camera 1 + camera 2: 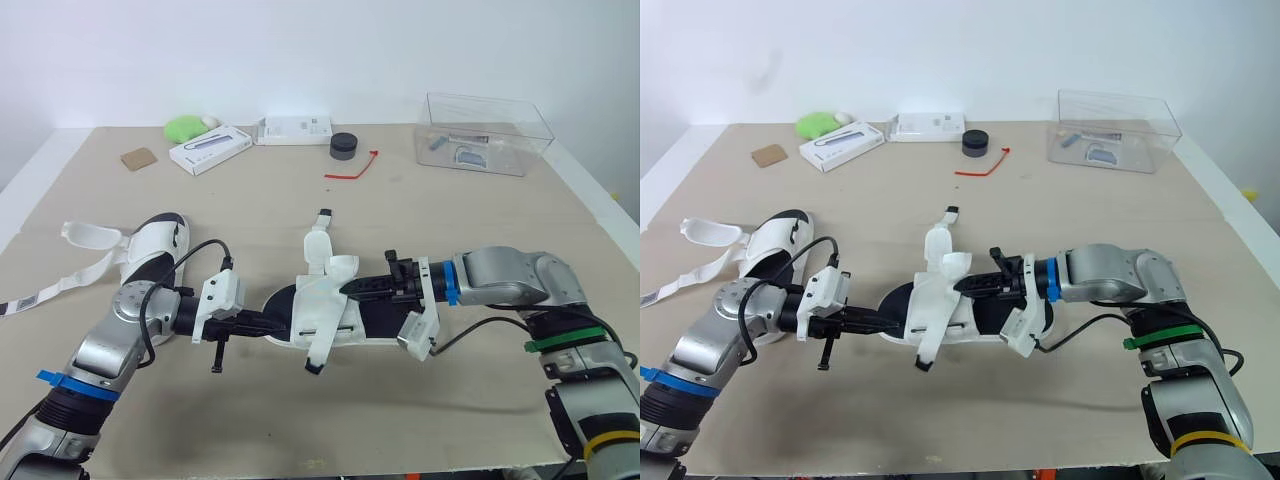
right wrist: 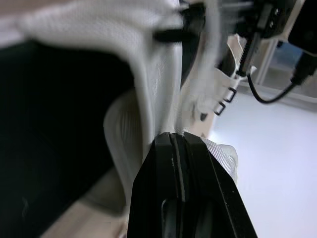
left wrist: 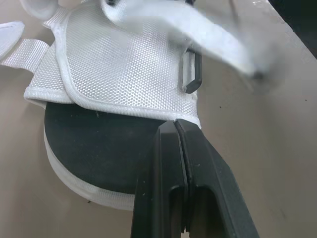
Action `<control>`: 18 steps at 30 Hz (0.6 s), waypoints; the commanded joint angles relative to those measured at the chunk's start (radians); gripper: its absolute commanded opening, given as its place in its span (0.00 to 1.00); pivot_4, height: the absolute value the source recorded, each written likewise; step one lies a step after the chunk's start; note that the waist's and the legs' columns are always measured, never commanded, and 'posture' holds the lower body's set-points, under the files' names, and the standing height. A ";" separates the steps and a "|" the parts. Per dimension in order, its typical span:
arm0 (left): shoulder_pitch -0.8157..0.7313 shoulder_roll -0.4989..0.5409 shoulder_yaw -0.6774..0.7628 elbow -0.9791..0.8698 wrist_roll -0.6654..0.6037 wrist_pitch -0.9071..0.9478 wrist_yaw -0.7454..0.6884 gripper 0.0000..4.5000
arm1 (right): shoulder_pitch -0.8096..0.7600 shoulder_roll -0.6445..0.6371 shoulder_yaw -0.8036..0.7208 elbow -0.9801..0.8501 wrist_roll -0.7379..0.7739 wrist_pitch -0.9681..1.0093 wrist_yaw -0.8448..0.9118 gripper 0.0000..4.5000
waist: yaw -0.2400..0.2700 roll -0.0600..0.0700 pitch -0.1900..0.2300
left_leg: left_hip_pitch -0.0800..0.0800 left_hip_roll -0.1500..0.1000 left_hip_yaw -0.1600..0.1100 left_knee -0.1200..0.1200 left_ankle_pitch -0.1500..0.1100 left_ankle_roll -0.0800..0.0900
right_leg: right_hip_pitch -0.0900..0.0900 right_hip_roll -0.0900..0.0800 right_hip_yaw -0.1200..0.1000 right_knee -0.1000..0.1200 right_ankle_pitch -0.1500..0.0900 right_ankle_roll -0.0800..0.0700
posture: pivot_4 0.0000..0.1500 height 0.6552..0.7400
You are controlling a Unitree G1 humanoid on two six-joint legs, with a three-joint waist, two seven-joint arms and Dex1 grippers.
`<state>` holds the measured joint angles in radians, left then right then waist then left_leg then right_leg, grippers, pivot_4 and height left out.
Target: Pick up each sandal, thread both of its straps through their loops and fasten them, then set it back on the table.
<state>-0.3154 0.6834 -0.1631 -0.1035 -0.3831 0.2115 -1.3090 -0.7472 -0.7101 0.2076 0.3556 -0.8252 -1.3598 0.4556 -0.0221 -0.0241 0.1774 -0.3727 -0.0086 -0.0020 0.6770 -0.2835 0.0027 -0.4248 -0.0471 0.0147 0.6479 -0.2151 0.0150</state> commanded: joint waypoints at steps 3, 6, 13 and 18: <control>-0.011 -0.001 0.015 0.000 -0.002 -0.026 -0.006 0.00 | -0.031 -0.033 -0.025 0.010 -0.025 -0.021 -0.158 0.01 | 0.000 0.000 0.000 | 0.000 0.000 0.000 0.000 0.000 0.000 | 0.000 0.000 0.001 0.000 0.000 0.000 | 1.00 1.00; -0.009 0.000 0.015 0.004 -0.002 -0.031 -0.008 0.00 | -0.020 -0.049 0.027 0.009 0.006 -0.016 -0.145 0.01 | 0.000 0.000 0.000 | 0.000 0.000 0.001 0.000 0.000 0.000 | 0.000 0.000 0.001 0.000 0.000 0.000 | 1.00 1.00; -0.006 0.000 0.017 0.002 -0.009 -0.023 -0.011 0.00 | 0.039 -0.172 0.295 -0.098 0.616 0.252 0.167 0.43 | -0.001 -0.001 0.000 | 0.001 0.001 0.002 0.000 -0.001 0.001 | 0.001 0.000 0.003 0.000 0.000 0.000 | 1.00 1.00; 0.000 0.004 0.019 -0.004 -0.011 -0.019 -0.013 0.00 | 0.157 -0.297 0.270 -0.399 1.124 0.776 0.426 0.56 | 0.001 0.000 0.000 | 0.001 0.002 0.000 0.001 -0.001 0.003 | 0.002 0.000 0.002 0.000 0.000 0.000 | 1.00 1.00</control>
<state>-0.3155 0.6807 -0.1615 -0.0915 -0.3819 0.1955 -1.3169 -0.5953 -0.9774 0.5144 0.0356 0.1611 -0.7189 0.8290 -0.0206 -0.0245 0.1777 -0.3718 -0.0067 -0.0023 0.6780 -0.2851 0.0058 -0.4231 -0.0468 0.0166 0.6475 -0.2149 0.0152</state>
